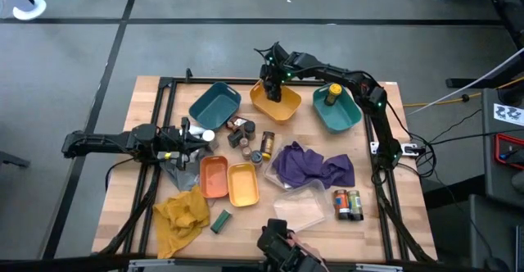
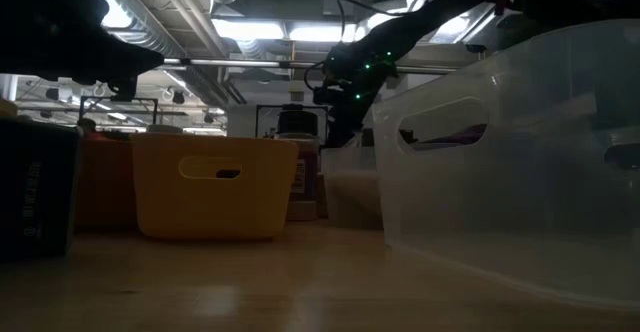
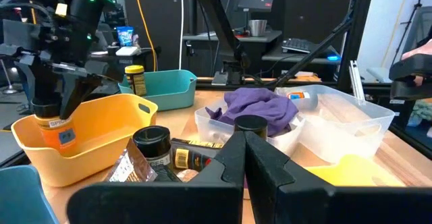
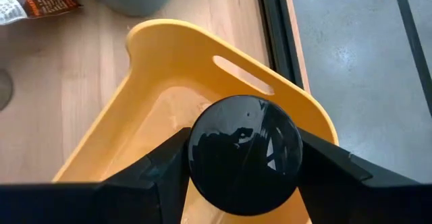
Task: Sort spices by type
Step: Put the light orange spice bottle into the yellow bin, then put the green spice bottle into the yellow bin
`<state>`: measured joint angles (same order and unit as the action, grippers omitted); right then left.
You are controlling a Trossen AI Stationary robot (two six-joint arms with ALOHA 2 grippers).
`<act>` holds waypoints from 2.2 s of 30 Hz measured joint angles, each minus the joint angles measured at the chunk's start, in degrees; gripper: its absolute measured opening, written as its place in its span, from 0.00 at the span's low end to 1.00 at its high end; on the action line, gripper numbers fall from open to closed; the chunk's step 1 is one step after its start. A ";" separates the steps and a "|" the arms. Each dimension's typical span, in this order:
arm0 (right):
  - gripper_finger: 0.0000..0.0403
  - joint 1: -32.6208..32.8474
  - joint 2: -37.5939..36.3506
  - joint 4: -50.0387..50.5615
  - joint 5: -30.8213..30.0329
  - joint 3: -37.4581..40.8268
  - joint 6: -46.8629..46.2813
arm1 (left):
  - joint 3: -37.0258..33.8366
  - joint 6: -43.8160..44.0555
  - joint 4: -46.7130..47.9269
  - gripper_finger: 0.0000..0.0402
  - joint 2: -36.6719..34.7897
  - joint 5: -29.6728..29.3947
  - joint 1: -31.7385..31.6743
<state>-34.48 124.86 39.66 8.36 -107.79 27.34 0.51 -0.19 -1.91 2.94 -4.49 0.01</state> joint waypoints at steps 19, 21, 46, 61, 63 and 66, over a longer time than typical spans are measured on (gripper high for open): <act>0.72 0.02 -0.11 0.40 -8.76 0.00 -1.62 | 0.00 0.00 -0.02 0.00 0.00 0.00 0.00; 0.72 0.02 -0.11 0.55 -11.59 0.00 -1.60 | 0.00 0.01 -0.02 0.00 0.00 0.00 0.00; 0.72 0.02 -2.52 13.30 -14.14 -0.09 0.26 | 0.00 0.02 -0.04 0.00 0.00 -0.01 0.00; 0.72 8.62 -9.09 16.93 -2.57 -0.11 0.03 | 0.00 0.02 -0.07 0.00 0.00 -0.02 0.00; 0.72 10.92 -8.87 16.33 -1.00 -0.11 0.01 | 0.00 0.00 -0.07 0.00 0.00 -0.02 0.00; 0.72 14.29 -7.93 14.13 -1.38 -0.11 0.02 | 0.01 0.00 -0.07 0.00 0.00 -0.01 0.00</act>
<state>-20.19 116.93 53.79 6.98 -107.90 27.36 0.52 -0.19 -1.98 2.94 -4.50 0.01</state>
